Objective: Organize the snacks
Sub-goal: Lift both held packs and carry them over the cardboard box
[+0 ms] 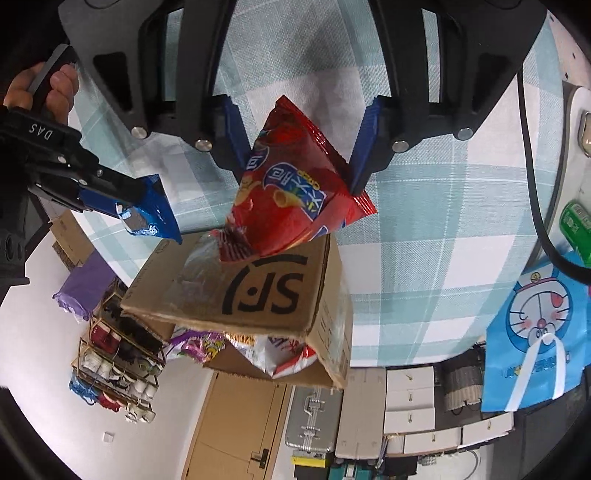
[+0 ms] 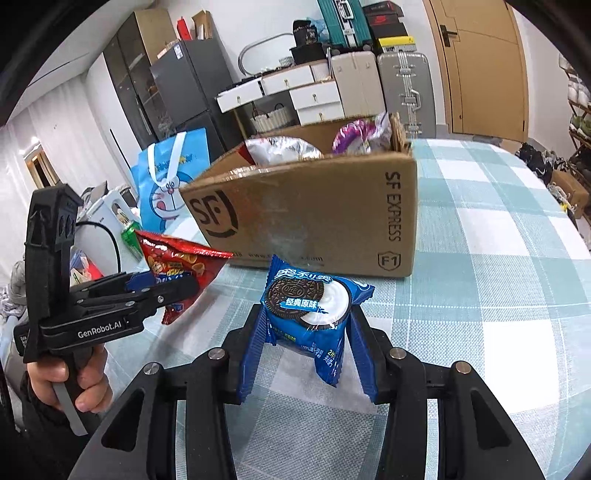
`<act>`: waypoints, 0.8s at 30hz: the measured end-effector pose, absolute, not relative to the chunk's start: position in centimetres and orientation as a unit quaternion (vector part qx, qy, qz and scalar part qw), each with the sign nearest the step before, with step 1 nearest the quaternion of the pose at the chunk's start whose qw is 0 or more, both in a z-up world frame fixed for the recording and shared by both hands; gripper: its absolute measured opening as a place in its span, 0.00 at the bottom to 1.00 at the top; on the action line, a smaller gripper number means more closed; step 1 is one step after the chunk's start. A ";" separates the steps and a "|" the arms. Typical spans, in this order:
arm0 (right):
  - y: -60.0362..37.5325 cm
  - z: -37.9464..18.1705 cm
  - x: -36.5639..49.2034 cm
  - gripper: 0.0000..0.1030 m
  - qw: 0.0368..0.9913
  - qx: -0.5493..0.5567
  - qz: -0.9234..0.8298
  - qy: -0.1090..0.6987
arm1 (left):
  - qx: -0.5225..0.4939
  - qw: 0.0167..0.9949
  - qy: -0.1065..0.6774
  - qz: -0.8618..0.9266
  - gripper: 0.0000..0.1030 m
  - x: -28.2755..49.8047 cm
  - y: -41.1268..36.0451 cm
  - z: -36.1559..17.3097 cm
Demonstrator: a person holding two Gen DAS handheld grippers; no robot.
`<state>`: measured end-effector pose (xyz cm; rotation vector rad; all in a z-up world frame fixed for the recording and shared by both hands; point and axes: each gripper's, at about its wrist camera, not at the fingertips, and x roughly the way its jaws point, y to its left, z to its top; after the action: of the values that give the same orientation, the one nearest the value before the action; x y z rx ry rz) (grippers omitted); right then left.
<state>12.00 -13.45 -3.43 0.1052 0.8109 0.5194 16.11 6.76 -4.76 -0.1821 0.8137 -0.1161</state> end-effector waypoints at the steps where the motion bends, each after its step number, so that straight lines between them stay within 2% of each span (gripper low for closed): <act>1: -13.6 -3.2 11.8 0.43 0.886 0.053 0.252 0.385 | -0.090 0.914 0.391 -0.056 0.46 15.7 6.8 -4.4; 24: -15.2 3.8 11.7 0.43 0.913 0.077 0.256 0.308 | -0.118 0.940 0.320 -0.030 0.46 14.0 7.6 4.3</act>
<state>11.69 -15.17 3.81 0.1593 0.6347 0.5268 14.01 7.59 4.33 -0.2415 0.6526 -0.0621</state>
